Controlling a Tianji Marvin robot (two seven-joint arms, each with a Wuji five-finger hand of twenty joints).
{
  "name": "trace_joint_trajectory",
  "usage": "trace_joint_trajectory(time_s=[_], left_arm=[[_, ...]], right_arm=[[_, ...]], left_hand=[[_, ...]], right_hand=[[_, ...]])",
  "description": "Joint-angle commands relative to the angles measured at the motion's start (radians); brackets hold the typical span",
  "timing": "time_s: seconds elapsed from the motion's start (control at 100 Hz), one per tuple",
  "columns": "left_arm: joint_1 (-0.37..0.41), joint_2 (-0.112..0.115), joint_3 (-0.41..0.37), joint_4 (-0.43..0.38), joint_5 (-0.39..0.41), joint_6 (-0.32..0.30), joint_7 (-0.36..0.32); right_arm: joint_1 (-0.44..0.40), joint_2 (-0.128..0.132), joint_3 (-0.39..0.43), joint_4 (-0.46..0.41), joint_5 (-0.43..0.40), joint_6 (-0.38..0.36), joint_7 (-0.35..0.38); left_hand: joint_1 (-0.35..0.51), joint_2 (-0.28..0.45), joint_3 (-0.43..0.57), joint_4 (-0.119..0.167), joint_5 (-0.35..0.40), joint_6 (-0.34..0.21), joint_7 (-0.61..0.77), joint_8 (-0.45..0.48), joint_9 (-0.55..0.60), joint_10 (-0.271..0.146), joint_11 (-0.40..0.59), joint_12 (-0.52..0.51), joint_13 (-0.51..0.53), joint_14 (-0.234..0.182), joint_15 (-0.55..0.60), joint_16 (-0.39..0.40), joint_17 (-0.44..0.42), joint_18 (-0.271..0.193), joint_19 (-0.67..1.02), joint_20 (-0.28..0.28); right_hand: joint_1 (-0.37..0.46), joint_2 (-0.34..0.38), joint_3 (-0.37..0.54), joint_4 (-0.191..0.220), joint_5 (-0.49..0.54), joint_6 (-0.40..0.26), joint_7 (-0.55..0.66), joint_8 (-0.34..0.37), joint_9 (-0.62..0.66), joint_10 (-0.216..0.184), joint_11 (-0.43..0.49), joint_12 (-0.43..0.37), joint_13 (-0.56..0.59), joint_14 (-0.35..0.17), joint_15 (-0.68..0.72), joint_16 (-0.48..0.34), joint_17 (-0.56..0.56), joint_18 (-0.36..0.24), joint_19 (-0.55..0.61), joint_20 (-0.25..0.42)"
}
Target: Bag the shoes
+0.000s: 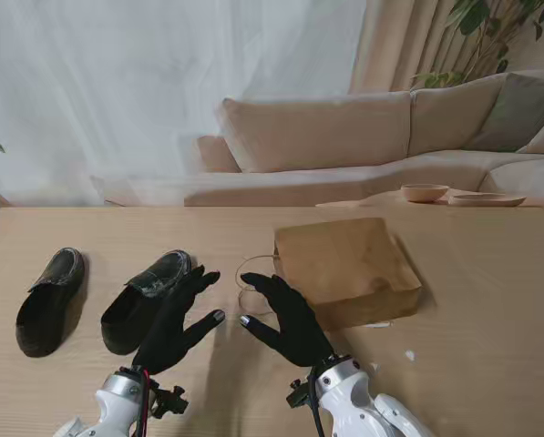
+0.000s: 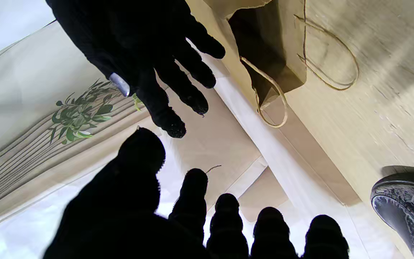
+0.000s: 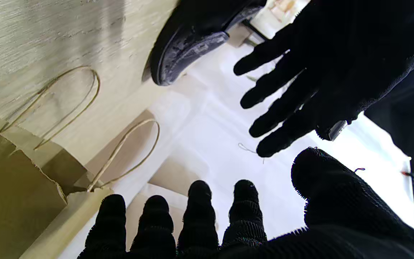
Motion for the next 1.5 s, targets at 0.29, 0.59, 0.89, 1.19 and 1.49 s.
trace_joint_trajectory(time_s=[0.29, 0.59, 0.89, 1.19, 1.49], left_arm=[[0.013, -0.002, -0.001, -0.011, 0.022, 0.008, -0.011], [-0.062, 0.011, -0.077, 0.001, 0.217, 0.071, -0.012], [-0.236, 0.046, -0.128, 0.075, 0.429, 0.297, -0.151], [-0.366, 0.074, -0.092, 0.191, 0.573, 0.48, -0.282], [-0.37, 0.083, -0.096, 0.223, 0.603, 0.573, -0.34]], right_arm=[[-0.017, -0.008, 0.001, -0.015, -0.017, 0.007, -0.004], [-0.039, -0.011, 0.023, -0.033, -0.022, 0.002, -0.024], [-0.045, -0.011, 0.045, -0.038, 0.004, 0.003, -0.01], [-0.038, -0.013, 0.036, -0.041, -0.006, 0.015, -0.02], [-0.028, -0.014, 0.028, -0.035, -0.005, 0.01, -0.021]], left_hand=[[0.064, -0.016, 0.034, 0.027, -0.025, 0.005, 0.031, -0.002, -0.019, -0.02, 0.015, 0.058, -0.019, -0.018, -0.009, 0.024, 0.002, -0.026, -0.017, -0.012], [0.042, -0.124, 0.215, 0.021, -0.024, 0.055, 0.105, 0.038, 0.003, 0.033, 0.1, 0.166, -0.014, 0.023, 0.019, 0.175, -0.008, -0.001, 0.018, 0.122], [0.001, -0.171, 0.296, 0.011, -0.01, 0.101, 0.111, 0.063, 0.023, 0.059, 0.155, 0.175, -0.016, 0.027, 0.021, 0.198, -0.012, 0.001, 0.035, 0.174], [-0.022, -0.162, 0.292, 0.011, 0.105, 0.19, 0.118, 0.09, 0.023, 0.071, 0.172, 0.188, -0.014, 0.026, 0.014, 0.183, -0.013, 0.002, 0.043, 0.202], [-0.041, -0.157, 0.289, 0.015, 0.249, 0.29, 0.058, 0.109, 0.036, 0.096, 0.216, 0.19, -0.014, 0.033, 0.021, 0.191, -0.016, 0.01, 0.049, 0.234]], right_hand=[[-0.043, 0.036, -0.021, 0.025, -0.022, -0.047, -0.033, 0.027, -0.02, -0.037, -0.017, 0.001, -0.024, -0.043, -0.017, -0.002, -0.017, -0.034, -0.01, 0.006], [-0.04, 0.032, -0.018, 0.025, -0.01, -0.043, -0.036, 0.037, -0.018, -0.037, -0.004, 0.007, -0.02, -0.041, -0.012, 0.001, -0.014, -0.03, -0.003, 0.013], [-0.04, 0.03, -0.016, 0.025, -0.005, -0.042, -0.041, 0.046, -0.019, -0.036, 0.004, 0.011, -0.019, -0.041, -0.008, 0.003, -0.012, -0.028, 0.003, 0.019], [-0.042, 0.028, -0.013, 0.025, -0.002, -0.04, -0.044, 0.053, -0.02, -0.036, 0.007, 0.012, -0.019, -0.038, -0.004, 0.004, -0.011, -0.023, 0.006, 0.022], [-0.043, 0.027, -0.012, 0.025, 0.002, -0.038, -0.045, 0.059, -0.02, -0.036, 0.009, 0.012, -0.017, -0.038, 0.001, 0.005, -0.009, -0.02, 0.009, 0.024]])
